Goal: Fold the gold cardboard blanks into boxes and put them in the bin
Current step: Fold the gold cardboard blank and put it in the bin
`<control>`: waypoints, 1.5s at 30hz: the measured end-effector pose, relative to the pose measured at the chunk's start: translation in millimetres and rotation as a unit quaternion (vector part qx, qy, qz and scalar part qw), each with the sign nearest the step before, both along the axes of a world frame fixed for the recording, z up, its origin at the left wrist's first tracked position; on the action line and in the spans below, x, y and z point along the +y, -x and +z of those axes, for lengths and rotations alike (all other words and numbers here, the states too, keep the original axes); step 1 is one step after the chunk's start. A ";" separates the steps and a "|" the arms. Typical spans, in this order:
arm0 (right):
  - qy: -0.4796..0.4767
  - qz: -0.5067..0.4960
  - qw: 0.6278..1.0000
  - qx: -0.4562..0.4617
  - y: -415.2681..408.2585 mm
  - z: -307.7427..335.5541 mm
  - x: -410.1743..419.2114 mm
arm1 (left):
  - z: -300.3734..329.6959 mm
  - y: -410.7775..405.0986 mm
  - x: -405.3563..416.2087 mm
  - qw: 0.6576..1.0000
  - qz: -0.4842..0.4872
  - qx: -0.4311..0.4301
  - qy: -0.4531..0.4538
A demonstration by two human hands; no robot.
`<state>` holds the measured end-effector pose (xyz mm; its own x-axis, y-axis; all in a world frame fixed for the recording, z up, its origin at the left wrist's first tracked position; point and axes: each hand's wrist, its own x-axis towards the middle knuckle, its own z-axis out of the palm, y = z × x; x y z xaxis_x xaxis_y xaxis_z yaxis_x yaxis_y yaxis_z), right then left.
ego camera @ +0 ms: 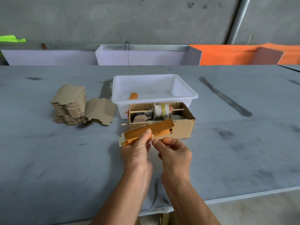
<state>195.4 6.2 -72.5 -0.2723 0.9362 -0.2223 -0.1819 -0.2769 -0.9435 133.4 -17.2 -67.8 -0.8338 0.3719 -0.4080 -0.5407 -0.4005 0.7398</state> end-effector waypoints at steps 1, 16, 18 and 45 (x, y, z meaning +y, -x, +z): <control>0.010 0.005 1.000 0.029 -1.1 0.2 -0.3 | 1.0 0.5 0.5 1.000 -0.011 -0.007 0.002; -0.122 0.066 0.986 0.089 -22.4 1.2 7.9 | 6.2 -4.6 -5.7 0.994 -0.107 -0.014 0.029; -0.108 0.071 0.988 0.089 -24.7 1.4 8.1 | 6.2 -8.7 -5.2 0.994 -0.101 0.008 0.034; 0.115 0.071 0.973 0.190 -24.2 7.9 9.0 | 0.8 -14.1 -18.7 0.993 -0.071 0.095 0.020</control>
